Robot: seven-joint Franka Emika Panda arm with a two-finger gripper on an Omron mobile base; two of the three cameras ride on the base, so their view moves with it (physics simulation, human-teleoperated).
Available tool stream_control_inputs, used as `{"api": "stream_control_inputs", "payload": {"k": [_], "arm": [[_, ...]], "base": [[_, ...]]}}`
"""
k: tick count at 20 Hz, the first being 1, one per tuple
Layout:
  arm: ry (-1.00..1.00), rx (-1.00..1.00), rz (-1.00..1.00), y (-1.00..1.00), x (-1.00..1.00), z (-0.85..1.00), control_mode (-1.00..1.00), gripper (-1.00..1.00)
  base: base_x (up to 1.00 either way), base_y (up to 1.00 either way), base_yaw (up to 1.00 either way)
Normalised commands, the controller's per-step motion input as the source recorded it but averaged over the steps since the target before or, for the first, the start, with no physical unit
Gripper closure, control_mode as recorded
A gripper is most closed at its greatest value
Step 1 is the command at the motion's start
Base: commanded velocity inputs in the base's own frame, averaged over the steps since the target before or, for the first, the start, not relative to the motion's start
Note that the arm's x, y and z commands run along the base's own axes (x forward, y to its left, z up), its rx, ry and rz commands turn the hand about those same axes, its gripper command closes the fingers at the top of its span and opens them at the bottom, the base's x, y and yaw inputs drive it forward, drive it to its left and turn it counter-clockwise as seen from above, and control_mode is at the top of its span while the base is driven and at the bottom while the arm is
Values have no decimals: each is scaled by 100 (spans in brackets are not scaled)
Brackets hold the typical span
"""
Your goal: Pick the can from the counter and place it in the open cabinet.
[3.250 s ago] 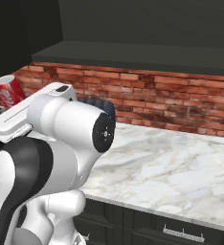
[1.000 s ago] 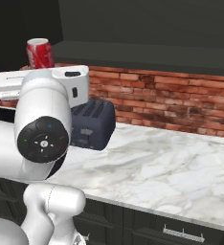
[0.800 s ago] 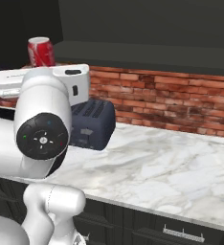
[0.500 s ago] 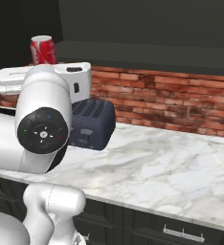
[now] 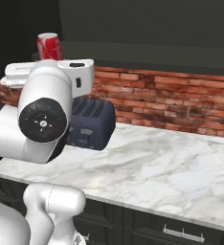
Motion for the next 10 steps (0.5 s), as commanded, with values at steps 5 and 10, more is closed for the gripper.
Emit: {"api": "stream_control_inputs", "payload": {"k": [5,10], "arm": [[0,0,-5,0,20,0,-100,100],[0,0,-5,0,24,0,-100,100]], "base": [[0,0,0],[0,0,0]]}}
